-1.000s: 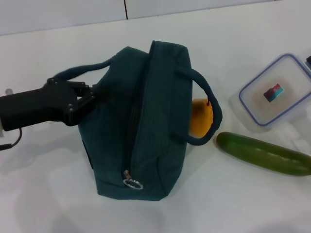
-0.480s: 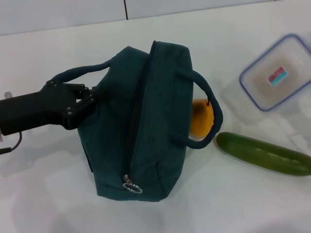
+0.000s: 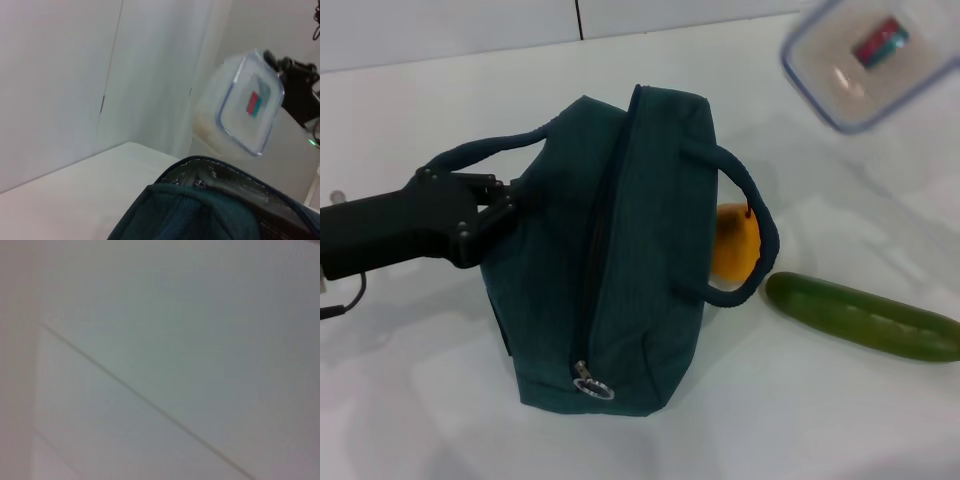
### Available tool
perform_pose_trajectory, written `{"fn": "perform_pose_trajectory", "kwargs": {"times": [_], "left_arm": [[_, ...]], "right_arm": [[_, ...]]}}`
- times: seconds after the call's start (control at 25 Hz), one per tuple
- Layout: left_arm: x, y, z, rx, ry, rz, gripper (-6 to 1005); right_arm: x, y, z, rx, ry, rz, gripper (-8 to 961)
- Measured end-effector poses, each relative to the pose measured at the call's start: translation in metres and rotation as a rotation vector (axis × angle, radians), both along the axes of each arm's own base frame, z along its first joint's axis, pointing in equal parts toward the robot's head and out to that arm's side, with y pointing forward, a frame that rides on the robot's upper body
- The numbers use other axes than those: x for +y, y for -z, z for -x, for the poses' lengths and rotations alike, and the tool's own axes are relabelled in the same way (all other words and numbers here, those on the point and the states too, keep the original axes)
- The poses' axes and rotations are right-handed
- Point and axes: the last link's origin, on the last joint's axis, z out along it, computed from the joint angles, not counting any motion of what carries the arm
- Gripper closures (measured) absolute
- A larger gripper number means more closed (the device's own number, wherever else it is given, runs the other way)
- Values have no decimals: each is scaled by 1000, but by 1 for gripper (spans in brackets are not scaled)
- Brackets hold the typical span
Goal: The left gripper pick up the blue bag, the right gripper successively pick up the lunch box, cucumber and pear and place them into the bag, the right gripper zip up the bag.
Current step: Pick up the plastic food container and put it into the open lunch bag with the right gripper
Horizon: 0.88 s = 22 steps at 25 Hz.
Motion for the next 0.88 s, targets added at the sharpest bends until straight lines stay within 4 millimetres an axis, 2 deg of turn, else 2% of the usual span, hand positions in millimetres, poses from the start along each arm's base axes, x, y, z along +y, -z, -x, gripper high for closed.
{"fn": "perform_pose_trajectory", "kwargs": {"times": [0.28, 0.48, 0.68, 0.72, 0.88], "left_arm": [[-1, -2, -6, -33, 23, 5, 946], [-1, -2, -7, -37, 26, 5, 946], [0, -1, -8, -39, 24, 10, 946], [0, -1, -8, -39, 24, 10, 946], [2, 2, -11, -43, 27, 20, 946]], "right_arm": [[38, 0, 51, 7, -170, 39, 855], [62, 7, 93, -9, -289, 105, 855], [73, 21, 121, -42, -360, 179, 855], [72, 30, 130, -51, -387, 214, 855], [68, 44, 138, -63, -422, 261, 854]]}}
